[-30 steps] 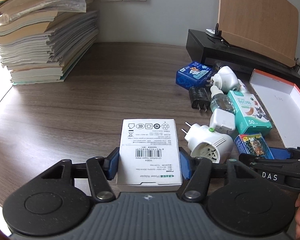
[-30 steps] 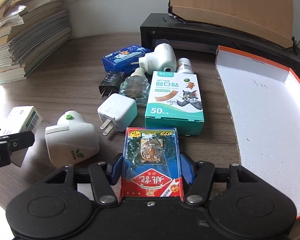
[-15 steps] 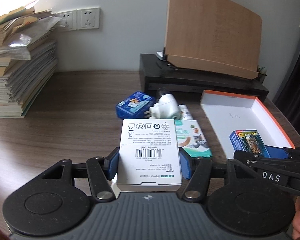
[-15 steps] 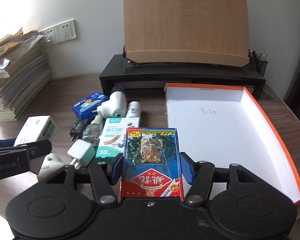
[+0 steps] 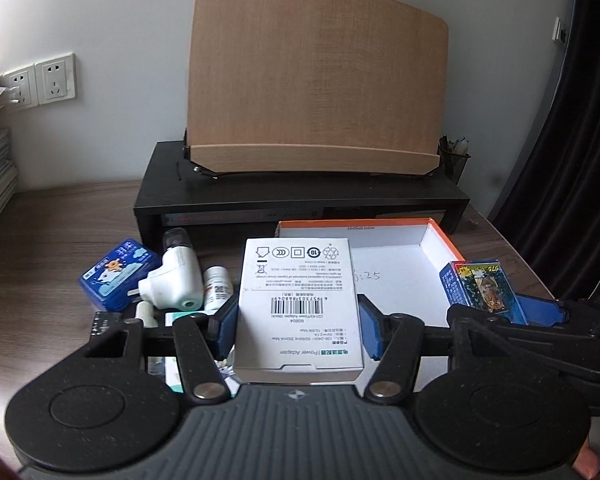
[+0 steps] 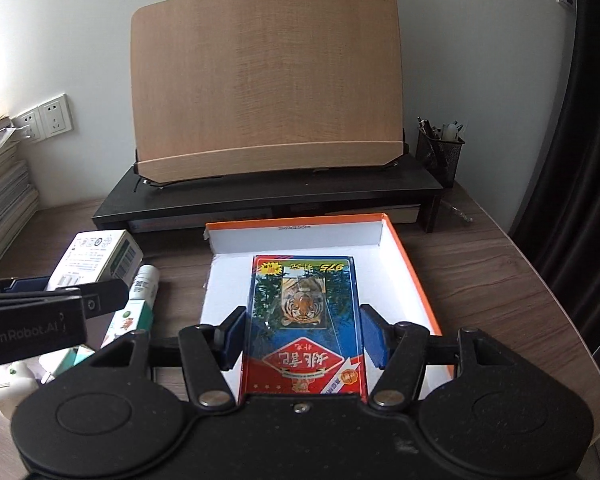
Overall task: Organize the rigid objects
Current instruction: 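Carry both held boxes over the orange-rimmed white tray with both tools, then lower both boxes into the tray and open both tools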
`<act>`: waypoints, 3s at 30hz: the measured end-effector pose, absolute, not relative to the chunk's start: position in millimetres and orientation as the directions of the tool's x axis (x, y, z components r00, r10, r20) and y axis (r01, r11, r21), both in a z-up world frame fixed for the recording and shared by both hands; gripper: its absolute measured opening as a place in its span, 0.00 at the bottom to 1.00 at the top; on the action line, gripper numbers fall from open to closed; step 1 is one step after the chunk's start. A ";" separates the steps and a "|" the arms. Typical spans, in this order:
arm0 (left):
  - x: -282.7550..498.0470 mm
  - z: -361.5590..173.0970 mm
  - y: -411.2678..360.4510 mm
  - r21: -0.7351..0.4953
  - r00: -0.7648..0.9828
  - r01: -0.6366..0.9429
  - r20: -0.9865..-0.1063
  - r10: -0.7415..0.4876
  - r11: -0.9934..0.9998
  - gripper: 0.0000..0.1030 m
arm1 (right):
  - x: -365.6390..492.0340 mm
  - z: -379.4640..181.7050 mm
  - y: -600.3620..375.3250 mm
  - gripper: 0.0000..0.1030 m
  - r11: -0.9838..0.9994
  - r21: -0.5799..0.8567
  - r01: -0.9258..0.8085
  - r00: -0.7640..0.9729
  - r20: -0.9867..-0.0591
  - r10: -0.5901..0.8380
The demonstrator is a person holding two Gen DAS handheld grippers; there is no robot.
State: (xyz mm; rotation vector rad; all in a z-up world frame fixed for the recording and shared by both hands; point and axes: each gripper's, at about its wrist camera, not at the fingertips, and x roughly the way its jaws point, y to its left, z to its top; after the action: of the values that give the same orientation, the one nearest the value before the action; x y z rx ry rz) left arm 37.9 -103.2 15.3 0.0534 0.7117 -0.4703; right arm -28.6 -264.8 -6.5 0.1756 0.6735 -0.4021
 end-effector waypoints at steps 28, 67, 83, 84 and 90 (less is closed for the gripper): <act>87.6 -12.7 -193.3 -0.071 0.665 0.314 -0.696 -0.273 0.947 0.58 | 28.5 -42.3 -362.3 0.69 0.951 0.030 0.309 0.697 -0.688 -0.205; 133.1 -51.5 -213.6 -0.080 0.609 0.334 -0.742 -0.280 0.939 0.58 | 80.1 -81.6 -384.4 0.70 0.952 0.009 0.306 0.653 -0.730 -0.203; 122.4 -42.0 -227.1 -0.102 0.580 0.388 -0.745 -0.328 0.916 0.80 | 21.5 -39.1 -377.3 0.77 0.926 -0.005 0.378 0.702 -0.650 -0.290; 120.4 -38.1 -224.6 -0.097 0.581 0.384 -0.747 -0.322 0.918 0.82 | 18.7 -36.8 -375.7 0.79 0.921 0.000 0.389 0.700 -0.650 -0.296; 101.0 -17.2 -197.3 -0.074 0.596 0.365 -0.747 -0.294 0.928 0.95 | -2.1 -25.1 -359.3 0.86 0.904 0.074 0.422 0.702 -0.658 -0.273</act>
State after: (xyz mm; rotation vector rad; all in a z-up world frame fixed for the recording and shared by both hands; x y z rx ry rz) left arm 101.0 -197.3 -17.2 0.0893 0.8505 -0.3829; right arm -2.1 -359.3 -25.1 0.2272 0.6924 -0.3906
